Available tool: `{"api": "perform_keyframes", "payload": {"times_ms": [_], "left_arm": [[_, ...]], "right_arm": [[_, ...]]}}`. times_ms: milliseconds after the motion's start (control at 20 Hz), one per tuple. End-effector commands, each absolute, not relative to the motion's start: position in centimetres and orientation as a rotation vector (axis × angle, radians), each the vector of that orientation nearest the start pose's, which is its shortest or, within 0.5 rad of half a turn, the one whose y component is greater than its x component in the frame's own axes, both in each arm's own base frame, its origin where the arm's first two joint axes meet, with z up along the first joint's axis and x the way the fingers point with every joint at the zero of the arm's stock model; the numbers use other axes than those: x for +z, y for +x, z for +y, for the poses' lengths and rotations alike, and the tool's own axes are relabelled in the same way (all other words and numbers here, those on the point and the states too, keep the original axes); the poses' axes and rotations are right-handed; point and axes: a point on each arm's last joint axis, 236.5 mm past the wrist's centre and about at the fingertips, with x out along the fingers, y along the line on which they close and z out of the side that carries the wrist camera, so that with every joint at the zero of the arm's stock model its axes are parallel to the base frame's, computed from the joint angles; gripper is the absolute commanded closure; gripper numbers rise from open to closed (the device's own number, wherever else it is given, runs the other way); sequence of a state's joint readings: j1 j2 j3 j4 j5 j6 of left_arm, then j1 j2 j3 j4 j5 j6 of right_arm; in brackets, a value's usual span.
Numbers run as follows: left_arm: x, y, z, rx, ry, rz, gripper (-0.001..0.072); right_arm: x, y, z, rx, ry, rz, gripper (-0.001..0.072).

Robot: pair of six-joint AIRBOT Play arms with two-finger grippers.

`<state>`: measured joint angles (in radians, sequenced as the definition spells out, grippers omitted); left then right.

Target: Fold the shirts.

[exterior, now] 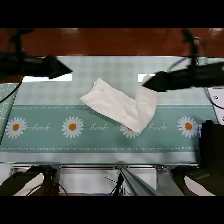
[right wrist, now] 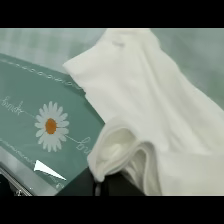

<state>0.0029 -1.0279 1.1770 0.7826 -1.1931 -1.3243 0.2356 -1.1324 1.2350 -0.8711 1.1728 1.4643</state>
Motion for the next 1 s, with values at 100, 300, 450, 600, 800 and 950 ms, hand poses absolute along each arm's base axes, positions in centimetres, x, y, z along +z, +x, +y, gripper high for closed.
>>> {"api": "perform_keyframes", "payload": {"times_ms": [100, 300, 450, 600, 800, 950], "left_arm": [[12.9, 28.1, -11.7, -0.463, -0.463, 0.83, 0.069], [8.3, 25.9, -12.0, -0.438, -0.522, 0.916, 0.069], [6.8, 26.0, -11.7, -0.403, -0.558, 0.929, 0.069], [6.3, 26.4, -11.4, -0.382, -0.57, 0.915, 0.069], [5.8, 26.6, -11.4, -0.377, -0.576, 0.93, 0.069], [5.8, 26.5, -11.5, -0.378, -0.585, 0.935, 0.069]], "right_arm": [[6.7, 37.7, 36.4, 0.854, 0.274, 1.177, 0.0686], [1.8, 39.8, 40.4, 0.866, 0.291, 1.252, 0.0686], [0.0, 40.9, 41.1, 0.832, 0.329, 1.289, 0.0684], [0.7, 40.8, 41.6, 0.873, 0.34, 1.272, 0.0081], [7.3, 42.5, 34.7, 0.889, 0.317, 1.252, 0.0083], [12.0, 42.1, 23.5, 0.74, 0.232, 1.262, 0.0083]]}}
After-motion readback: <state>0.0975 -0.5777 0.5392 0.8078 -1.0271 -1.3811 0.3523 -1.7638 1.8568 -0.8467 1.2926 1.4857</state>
